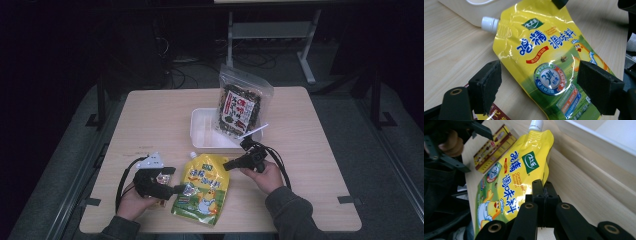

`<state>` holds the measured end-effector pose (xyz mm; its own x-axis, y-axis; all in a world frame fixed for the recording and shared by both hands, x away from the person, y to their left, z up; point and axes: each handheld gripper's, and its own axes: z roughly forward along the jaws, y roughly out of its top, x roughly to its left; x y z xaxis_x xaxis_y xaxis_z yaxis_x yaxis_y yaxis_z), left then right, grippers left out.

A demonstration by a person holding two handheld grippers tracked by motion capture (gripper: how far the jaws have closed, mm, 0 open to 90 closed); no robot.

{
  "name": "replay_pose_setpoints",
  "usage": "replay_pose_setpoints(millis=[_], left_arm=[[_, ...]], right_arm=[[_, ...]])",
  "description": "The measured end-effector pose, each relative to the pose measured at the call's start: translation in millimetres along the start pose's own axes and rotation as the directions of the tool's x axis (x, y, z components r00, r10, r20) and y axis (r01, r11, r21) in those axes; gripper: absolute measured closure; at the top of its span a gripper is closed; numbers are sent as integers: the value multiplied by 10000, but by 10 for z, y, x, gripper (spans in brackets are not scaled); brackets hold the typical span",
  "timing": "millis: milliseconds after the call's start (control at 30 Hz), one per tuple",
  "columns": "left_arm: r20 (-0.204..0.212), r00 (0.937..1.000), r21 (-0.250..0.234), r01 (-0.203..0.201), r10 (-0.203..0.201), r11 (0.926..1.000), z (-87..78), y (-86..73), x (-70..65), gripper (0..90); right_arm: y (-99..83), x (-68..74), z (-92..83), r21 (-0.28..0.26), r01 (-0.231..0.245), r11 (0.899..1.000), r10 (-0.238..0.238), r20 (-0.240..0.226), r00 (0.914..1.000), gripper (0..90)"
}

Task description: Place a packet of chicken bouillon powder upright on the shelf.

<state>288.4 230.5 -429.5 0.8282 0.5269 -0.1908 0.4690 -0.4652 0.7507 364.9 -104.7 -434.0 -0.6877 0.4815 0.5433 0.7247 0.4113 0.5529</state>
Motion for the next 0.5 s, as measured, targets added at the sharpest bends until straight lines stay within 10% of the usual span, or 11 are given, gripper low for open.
replay_pose_setpoints(millis=[500], left_arm=[[303, 9992, -19, 242, -241, 9997, 31, -3, 24, 172]], right_arm=[[110, 229, -276, -770, 670, 9948, -697, -330, 9970, 900]])
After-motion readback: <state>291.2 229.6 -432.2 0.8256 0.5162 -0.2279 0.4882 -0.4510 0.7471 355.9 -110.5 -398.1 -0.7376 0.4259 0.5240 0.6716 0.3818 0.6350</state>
